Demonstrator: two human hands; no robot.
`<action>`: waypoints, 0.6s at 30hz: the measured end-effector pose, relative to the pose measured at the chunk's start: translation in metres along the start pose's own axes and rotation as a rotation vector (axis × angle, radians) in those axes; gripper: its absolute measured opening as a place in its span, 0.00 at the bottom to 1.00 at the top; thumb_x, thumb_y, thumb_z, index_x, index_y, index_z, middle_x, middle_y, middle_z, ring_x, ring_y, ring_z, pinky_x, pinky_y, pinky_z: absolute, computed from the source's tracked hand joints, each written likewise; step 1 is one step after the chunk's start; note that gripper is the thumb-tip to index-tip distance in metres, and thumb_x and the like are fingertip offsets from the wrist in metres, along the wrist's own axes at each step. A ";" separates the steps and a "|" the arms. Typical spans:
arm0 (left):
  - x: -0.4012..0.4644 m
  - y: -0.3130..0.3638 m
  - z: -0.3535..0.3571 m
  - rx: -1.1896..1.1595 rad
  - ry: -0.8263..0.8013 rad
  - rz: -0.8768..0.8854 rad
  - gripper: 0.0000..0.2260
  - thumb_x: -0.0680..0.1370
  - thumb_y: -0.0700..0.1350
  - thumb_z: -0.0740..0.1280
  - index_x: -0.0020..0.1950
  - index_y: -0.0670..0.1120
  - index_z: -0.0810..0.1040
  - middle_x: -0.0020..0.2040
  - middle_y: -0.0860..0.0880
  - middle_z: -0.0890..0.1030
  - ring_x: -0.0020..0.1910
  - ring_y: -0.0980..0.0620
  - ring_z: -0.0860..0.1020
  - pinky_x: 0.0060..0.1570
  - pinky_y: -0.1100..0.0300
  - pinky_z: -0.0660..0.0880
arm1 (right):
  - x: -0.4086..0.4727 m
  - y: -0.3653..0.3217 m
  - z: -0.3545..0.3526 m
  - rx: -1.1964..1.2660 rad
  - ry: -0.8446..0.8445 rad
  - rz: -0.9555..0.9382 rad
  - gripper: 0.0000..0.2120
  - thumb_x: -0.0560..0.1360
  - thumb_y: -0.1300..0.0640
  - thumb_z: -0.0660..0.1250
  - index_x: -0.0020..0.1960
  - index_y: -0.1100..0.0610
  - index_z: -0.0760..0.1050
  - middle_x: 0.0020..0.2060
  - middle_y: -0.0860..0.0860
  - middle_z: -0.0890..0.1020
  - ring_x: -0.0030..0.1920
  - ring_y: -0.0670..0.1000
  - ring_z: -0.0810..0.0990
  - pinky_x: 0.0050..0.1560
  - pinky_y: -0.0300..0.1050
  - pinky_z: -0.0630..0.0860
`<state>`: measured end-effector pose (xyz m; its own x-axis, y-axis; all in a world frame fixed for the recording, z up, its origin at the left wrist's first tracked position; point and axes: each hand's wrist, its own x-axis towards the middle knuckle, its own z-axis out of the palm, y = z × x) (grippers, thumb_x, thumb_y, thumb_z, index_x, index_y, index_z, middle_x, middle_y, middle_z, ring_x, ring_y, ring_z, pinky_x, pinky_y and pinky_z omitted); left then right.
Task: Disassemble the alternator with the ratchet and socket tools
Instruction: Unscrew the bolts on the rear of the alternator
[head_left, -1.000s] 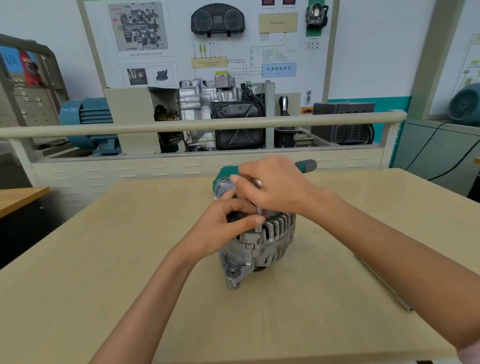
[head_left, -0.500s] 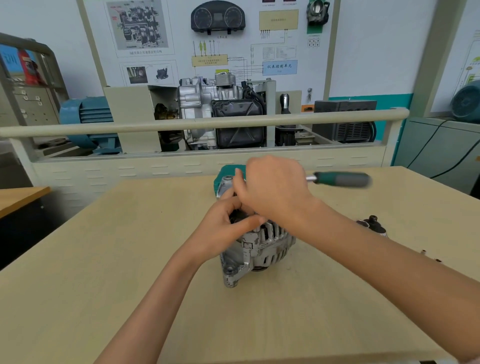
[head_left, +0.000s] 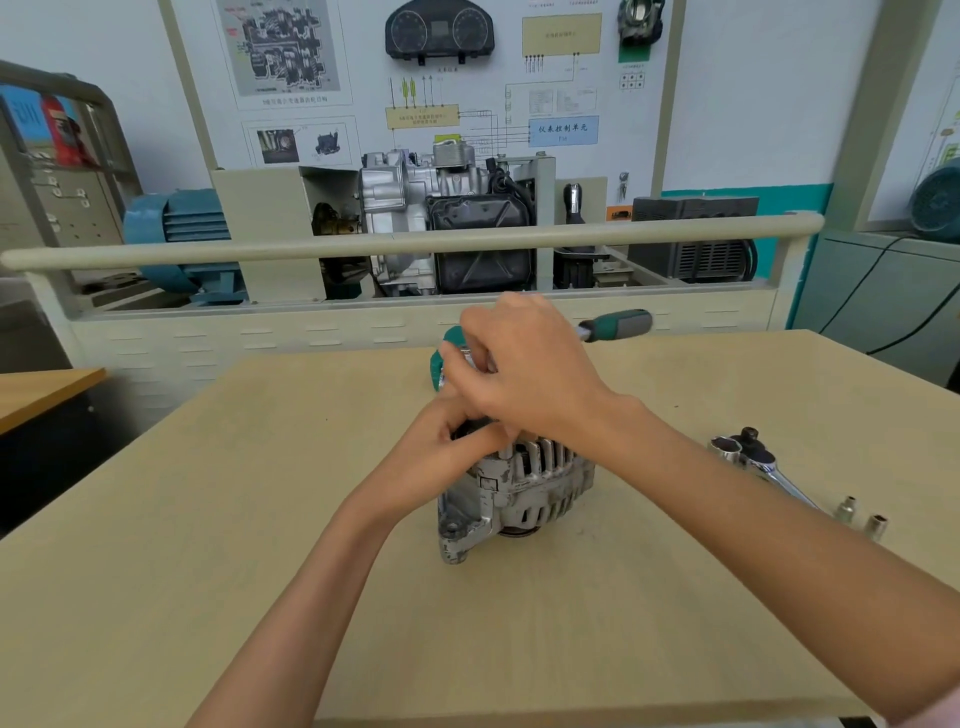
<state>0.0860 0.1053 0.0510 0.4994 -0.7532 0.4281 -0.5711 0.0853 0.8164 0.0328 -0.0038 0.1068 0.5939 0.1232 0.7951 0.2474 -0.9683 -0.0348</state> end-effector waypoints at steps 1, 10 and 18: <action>0.000 0.000 -0.002 -0.004 -0.010 0.003 0.16 0.72 0.48 0.66 0.45 0.34 0.77 0.45 0.41 0.77 0.45 0.52 0.75 0.47 0.58 0.69 | 0.001 0.002 0.000 0.071 0.000 -0.037 0.16 0.73 0.55 0.65 0.30 0.55 0.64 0.25 0.49 0.67 0.33 0.51 0.68 0.42 0.46 0.63; 0.001 0.000 -0.008 -0.044 -0.022 0.000 0.05 0.72 0.47 0.71 0.46 0.53 0.85 0.55 0.42 0.80 0.58 0.47 0.77 0.59 0.56 0.74 | 0.004 0.006 -0.003 0.141 -0.115 -0.060 0.18 0.75 0.55 0.63 0.29 0.57 0.64 0.24 0.47 0.67 0.31 0.50 0.68 0.37 0.45 0.62; 0.005 0.002 0.008 0.033 0.135 0.024 0.10 0.69 0.34 0.73 0.35 0.49 0.81 0.49 0.53 0.76 0.47 0.60 0.76 0.46 0.66 0.74 | -0.001 -0.009 -0.008 -0.508 -0.157 0.237 0.11 0.78 0.50 0.55 0.43 0.56 0.60 0.26 0.48 0.60 0.27 0.50 0.62 0.25 0.42 0.51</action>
<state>0.0816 0.0964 0.0518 0.5668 -0.6566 0.4977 -0.6039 0.0797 0.7930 0.0237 0.0035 0.1108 0.7040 -0.1164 0.7006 -0.2815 -0.9514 0.1247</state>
